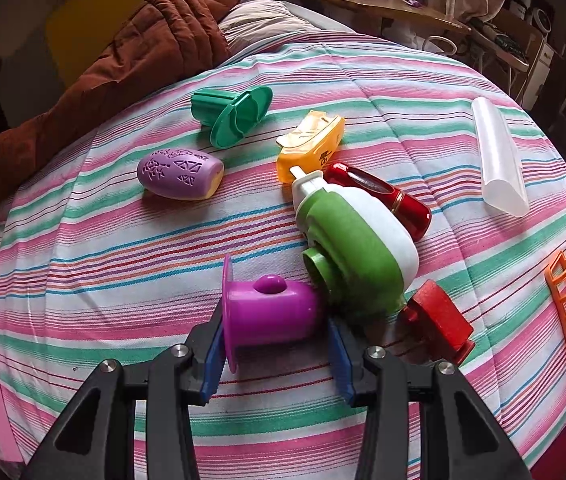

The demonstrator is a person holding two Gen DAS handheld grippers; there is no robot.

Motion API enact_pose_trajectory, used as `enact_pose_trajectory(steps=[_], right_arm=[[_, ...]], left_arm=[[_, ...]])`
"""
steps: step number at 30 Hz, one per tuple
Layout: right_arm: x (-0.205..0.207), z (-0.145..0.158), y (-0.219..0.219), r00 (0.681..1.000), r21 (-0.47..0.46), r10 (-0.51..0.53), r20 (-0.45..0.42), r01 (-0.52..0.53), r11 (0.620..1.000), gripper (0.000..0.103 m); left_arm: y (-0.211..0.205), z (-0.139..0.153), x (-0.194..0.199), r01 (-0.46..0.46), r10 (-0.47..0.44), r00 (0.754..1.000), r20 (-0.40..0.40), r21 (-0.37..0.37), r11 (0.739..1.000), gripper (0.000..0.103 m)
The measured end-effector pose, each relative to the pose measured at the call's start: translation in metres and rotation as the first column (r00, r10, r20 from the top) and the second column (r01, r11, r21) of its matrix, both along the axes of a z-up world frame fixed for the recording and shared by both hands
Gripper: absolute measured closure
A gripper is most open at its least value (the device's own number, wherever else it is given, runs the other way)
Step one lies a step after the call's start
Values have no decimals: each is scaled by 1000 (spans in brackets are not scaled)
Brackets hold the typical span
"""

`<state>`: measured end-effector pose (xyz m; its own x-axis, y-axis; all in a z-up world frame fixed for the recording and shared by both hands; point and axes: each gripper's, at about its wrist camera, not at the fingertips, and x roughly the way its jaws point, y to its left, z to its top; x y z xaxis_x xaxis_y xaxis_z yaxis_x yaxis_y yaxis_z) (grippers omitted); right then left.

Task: Organize rigid objects
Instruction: 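Carry the orange cubes into the tray and open the left tool, then carry the magenta cup with the right tool over the white tray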

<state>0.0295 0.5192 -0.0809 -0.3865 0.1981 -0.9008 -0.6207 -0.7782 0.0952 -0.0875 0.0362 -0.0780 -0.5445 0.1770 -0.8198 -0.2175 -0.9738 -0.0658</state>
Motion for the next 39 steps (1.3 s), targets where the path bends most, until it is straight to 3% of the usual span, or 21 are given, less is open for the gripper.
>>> enact_pose_trajectory(steps=[6,11,14,29,39], right_arm=[[0,0,0,1000,1,1,0,-1,1000,59],[0,-1,-1,1000,1,0,-1,0,1000,59],[0,-1,-1,1000,1,1,0,-1,1000,59],[-3,1,-9,999,60,27,25,-28,998,59],[-4,3,-11,999,80,37,33,-40,996,59]], left_arm=[[7,-2,-21,10,-10,1000,-18,-29,1000,30],[9,5,-26,57,-56,998,-19,41,998,0],[13,11,-18,54,-54,997,-60,-1,999,0],[-24,53,39,-83,84,974,-209,14,996,0],[-31,66,57,-96,105,968,-226,48,994,0]])
